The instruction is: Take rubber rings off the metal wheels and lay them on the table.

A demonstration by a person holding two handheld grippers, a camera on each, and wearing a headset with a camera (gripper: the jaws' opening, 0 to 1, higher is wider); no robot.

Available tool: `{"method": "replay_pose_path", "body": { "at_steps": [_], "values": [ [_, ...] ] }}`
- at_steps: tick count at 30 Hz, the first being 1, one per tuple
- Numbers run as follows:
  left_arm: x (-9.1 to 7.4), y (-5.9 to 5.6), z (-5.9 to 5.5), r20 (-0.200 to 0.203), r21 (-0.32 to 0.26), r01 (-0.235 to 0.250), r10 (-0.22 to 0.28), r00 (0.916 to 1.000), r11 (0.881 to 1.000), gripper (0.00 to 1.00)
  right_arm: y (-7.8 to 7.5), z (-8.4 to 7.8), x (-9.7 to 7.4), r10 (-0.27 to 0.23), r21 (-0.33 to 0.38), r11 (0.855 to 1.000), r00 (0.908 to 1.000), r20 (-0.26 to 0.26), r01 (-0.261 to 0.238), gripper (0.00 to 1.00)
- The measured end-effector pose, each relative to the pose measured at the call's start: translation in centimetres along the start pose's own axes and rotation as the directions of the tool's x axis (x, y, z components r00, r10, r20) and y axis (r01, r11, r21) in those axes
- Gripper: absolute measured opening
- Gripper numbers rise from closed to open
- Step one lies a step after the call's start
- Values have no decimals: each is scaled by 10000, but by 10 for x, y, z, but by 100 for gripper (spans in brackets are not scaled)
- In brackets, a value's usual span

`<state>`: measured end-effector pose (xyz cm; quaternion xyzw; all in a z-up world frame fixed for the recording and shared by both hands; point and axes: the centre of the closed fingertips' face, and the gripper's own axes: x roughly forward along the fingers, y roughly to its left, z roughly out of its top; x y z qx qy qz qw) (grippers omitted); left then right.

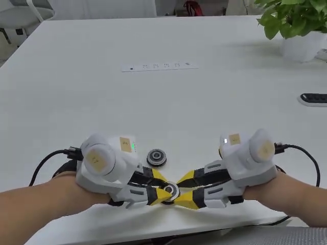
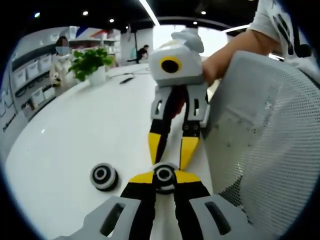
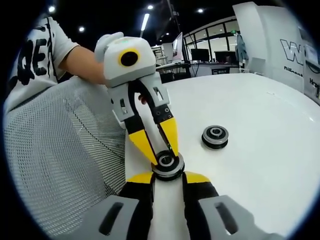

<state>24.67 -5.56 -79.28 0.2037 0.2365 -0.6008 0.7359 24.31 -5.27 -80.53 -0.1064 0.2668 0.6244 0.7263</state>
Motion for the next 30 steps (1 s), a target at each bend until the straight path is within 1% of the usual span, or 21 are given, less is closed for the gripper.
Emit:
{"method": "replay_pose_path", "body": {
  "at_steps": [3,10,12,23,30],
  "values": [
    [0,0,0,7,11,0,0,10000,10000,13,0,-2,-1,47,212,9998,10000,-55,-46,17],
    [0,0,0,18,18,-3,2,10000,10000,13,1,-5,-3,-16,414,9991,10000,23,15,12],
    [0,0,0,18,24,-5,4,10000,10000,13,0,-5,-4,-23,430,9991,10000,-21,24,9],
    [0,0,0,-1,33,-63,63,10000,10000,13,0,-6,-4,-52,874,9962,10000,19,50,4],
    [0,0,0,2,51,-91,91,10000,9999,13,-3,-6,-6,-147,1354,9907,9999,65,137,1]
  ]
}}
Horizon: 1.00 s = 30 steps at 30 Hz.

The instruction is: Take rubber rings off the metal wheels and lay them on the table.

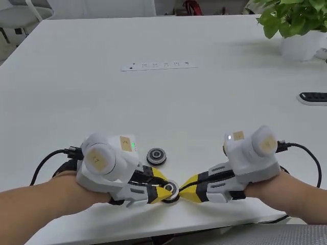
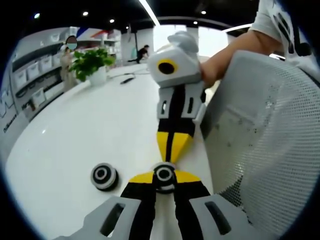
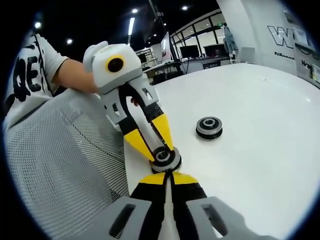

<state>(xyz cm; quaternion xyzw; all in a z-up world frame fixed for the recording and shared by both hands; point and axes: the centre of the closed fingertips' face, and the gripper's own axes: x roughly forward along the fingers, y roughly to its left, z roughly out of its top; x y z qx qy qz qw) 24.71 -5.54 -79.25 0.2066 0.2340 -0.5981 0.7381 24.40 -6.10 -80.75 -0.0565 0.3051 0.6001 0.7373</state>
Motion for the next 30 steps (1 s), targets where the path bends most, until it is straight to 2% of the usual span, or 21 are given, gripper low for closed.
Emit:
{"method": "replay_pose_path", "body": {
  "at_steps": [12,20,23,24,25,30],
  "values": [
    [0,0,0,-31,41,-43,43,10000,10000,13,-3,2,-3,-76,1213,9926,9997,233,47,0],
    [0,1,0,-62,64,-80,81,9999,9999,13,-5,4,-5,-168,1715,9851,9990,422,93,0],
    [0,1,-1,-70,43,-95,95,9999,9999,13,-7,6,-6,-233,1976,9802,9980,591,112,0],
    [0,1,-1,-71,27,-99,100,9999,9999,13,-8,11,-6,-212,2203,9754,9959,880,13,0],
    [0,1,-1,-75,20,-113,114,9999,9999,13,-8,13,-7,-210,2315,9728,9952,956,-17,0],
    [0,1,-1,-160,81,-182,183,9997,9998,13,-8,12,-6,-234,2274,9738,9958,885,27,0]
  ]
}}
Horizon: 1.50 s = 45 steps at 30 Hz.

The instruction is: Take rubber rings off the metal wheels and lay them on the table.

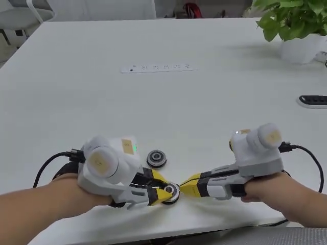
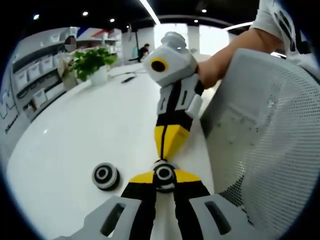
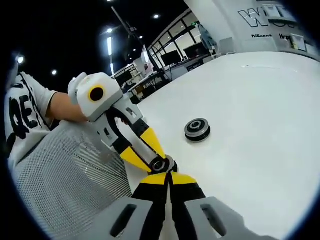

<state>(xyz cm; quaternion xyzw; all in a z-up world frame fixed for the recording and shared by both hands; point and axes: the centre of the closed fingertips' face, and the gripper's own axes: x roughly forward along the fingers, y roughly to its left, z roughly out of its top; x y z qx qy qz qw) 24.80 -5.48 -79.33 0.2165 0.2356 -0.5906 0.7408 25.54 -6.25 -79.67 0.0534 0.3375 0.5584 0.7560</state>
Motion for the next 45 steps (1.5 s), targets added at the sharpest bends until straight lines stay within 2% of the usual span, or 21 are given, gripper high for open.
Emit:
{"method": "replay_pose_path", "body": {
  "at_steps": [10,45],
  "values": [
    [0,1,0,-158,-81,-70,69,9999,9999,12,3,2,0,128,142,9998,9999,110,-129,0],
    [0,0,0,-253,-6,-85,85,9996,10000,12,14,5,5,633,317,9974,9977,231,-640,0]
  ]
}}
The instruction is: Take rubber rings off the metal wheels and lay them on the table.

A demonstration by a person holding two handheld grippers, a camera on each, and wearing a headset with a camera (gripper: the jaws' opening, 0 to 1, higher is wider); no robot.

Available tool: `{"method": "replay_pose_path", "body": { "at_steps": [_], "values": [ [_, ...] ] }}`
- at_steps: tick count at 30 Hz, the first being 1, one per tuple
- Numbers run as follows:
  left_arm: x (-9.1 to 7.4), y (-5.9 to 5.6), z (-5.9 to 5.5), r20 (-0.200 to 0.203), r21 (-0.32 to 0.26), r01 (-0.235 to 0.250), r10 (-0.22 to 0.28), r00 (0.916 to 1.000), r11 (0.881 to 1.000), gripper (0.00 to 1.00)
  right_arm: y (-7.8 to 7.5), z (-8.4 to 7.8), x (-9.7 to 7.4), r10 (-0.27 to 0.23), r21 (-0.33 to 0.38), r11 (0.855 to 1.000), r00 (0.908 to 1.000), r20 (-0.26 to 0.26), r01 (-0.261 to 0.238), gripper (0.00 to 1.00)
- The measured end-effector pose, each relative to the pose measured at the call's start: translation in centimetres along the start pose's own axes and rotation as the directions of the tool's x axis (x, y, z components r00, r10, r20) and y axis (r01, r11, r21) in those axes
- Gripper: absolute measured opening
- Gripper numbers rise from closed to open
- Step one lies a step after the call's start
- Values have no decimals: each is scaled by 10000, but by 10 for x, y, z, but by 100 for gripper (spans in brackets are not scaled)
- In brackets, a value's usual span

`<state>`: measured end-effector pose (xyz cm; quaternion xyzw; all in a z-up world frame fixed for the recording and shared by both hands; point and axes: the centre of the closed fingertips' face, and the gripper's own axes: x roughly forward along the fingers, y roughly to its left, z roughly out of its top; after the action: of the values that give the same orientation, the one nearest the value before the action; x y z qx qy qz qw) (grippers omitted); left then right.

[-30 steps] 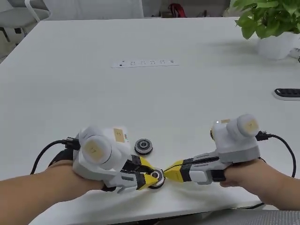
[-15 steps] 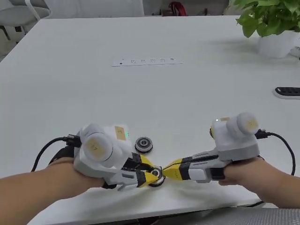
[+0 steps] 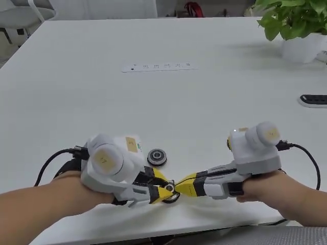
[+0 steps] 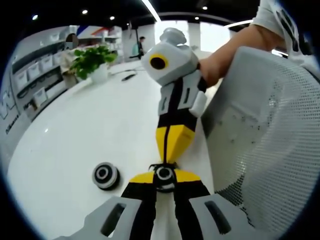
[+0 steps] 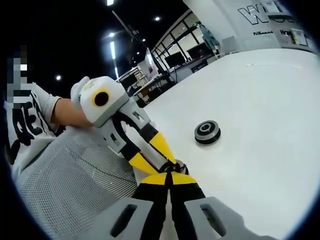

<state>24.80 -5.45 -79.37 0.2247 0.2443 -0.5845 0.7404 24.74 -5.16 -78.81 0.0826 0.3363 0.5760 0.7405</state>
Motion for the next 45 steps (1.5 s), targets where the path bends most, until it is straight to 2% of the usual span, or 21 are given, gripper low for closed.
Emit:
{"method": "replay_pose_path", "body": {
  "at_steps": [16,25,31,45],
  "values": [
    [0,0,0,20,39,12,-12,10000,10000,12,7,5,2,282,86,9996,9993,262,-284,0],
    [0,0,0,36,26,2,-2,10000,10000,12,10,10,-2,475,326,9982,9968,641,-497,0],
    [0,-1,0,51,79,14,-14,10000,10000,13,2,5,-3,131,425,9990,9987,484,-152,0],
    [0,1,2,169,2,2,-2,9999,10000,15,-3,5,-4,-28,520,9986,9986,529,0,0]
  ]
}}
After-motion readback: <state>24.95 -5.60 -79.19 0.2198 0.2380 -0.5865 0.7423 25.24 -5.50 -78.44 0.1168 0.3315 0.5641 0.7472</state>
